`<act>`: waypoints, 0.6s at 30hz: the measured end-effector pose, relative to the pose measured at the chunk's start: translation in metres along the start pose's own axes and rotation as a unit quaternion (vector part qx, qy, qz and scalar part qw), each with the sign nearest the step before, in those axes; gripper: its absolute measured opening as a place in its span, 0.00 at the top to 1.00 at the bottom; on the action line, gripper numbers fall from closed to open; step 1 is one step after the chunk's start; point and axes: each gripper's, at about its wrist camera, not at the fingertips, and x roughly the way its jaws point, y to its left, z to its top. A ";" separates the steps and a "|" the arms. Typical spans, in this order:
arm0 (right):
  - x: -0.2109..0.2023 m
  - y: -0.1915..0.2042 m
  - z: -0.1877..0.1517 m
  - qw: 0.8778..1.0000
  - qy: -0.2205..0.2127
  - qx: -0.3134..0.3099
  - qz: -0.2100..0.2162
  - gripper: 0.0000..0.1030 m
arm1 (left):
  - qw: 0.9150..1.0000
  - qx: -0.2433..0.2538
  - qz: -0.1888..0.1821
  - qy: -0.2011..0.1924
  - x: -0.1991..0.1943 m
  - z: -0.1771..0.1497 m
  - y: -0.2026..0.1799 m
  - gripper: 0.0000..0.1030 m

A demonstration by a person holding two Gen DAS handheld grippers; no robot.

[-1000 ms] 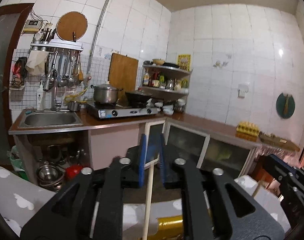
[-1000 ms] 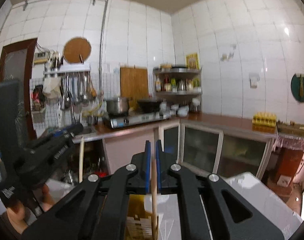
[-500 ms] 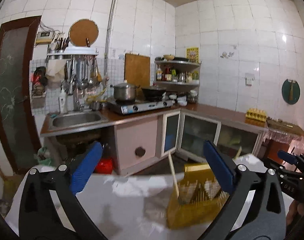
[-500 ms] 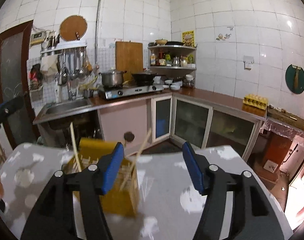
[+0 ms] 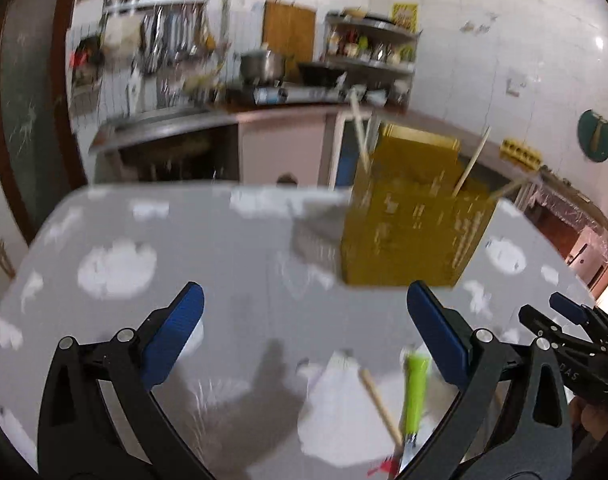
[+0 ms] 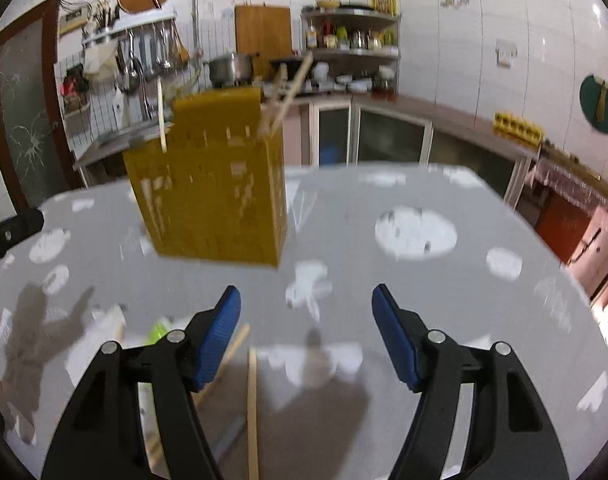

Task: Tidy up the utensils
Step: 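Move both tools down toward the remaining chopsticks on the table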

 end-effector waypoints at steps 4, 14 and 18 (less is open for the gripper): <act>0.011 0.002 -0.016 1.000 0.028 -0.005 -0.004 0.34 | 0.999 0.009 0.017 0.045 0.020 -0.024 -0.005 0.05; 0.033 0.021 -0.034 0.995 0.093 -0.044 0.006 0.52 | 0.992 -0.010 0.031 0.120 0.048 -0.046 -0.012 0.05; 0.042 0.026 -0.038 0.993 0.111 -0.048 0.005 0.60 | 0.991 0.005 0.041 0.130 0.053 -0.050 -0.020 0.05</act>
